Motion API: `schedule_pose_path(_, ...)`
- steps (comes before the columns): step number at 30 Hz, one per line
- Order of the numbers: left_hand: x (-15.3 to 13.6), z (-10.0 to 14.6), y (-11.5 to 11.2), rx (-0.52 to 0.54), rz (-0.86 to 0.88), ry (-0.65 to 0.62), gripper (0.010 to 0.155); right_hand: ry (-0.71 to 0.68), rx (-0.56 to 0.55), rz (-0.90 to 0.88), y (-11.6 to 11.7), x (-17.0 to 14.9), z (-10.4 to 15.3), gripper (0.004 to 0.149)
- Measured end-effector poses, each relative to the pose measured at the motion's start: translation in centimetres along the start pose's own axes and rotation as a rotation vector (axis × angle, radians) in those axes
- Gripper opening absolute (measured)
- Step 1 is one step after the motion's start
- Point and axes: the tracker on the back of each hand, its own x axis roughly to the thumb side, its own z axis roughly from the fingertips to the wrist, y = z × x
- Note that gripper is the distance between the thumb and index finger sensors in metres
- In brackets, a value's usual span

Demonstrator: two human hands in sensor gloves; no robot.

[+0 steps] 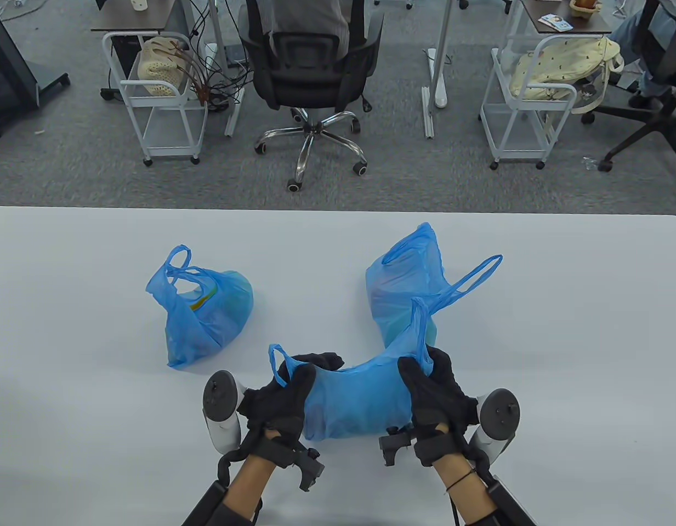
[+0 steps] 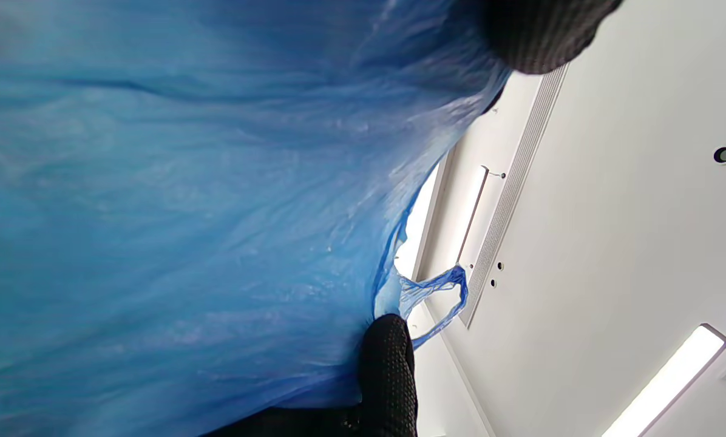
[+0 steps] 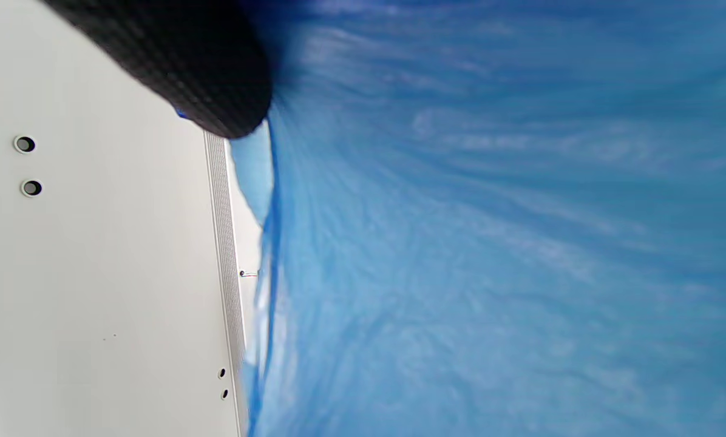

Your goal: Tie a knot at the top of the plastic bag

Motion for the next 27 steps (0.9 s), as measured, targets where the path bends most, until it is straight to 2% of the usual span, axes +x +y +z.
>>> schedule_pose_path(2,0.0,-0.1,-0.1,-0.031,0.021,-0.004,0.041,0.009,0.036,-0.039,-0.1,0.3,-0.3,0.047)
schedule_pose_path(5,-0.2,-0.2,-0.3,-0.088,0.075,0.003,0.043,0.016,0.104,-0.060,-0.1,0.8,-0.8,0.069)
schedule_pose_path(7,-0.1,-0.3,-0.5,-0.118,0.101,0.005,0.043,0.034,0.190,-0.067,0.1,1.1,-1.1,0.076)
schedule_pose_path(9,0.0,-0.4,-0.6,-0.130,0.093,0.003,0.043,0.037,0.235,-0.065,0.2,1.2,-1.3,0.068)
schedule_pose_path(13,-0.2,-0.5,-0.7,-0.158,0.130,0.023,0.043,0.031,0.234,-0.076,0.2,1.1,-1.3,0.040)
schedule_pose_path(14,-0.3,-0.5,-0.7,-0.155,0.147,0.031,0.043,0.035,0.248,-0.099,0.3,1.0,-1.2,0.038)
schedule_pose_path(22,-0.5,-0.7,-1.0,-0.142,0.085,0.055,0.043,0.000,0.453,-0.214,1.4,1.3,-1.5,0.039)
schedule_pose_path(25,-0.9,-0.7,-1.0,-0.104,0.046,0.069,0.043,-0.013,0.495,-0.194,1.8,1.3,-1.3,0.040)
schedule_pose_path(27,-1.1,-0.7,-0.9,-0.101,0.039,0.080,0.043,-0.018,0.551,-0.169,2.3,1.2,-1.1,0.047)
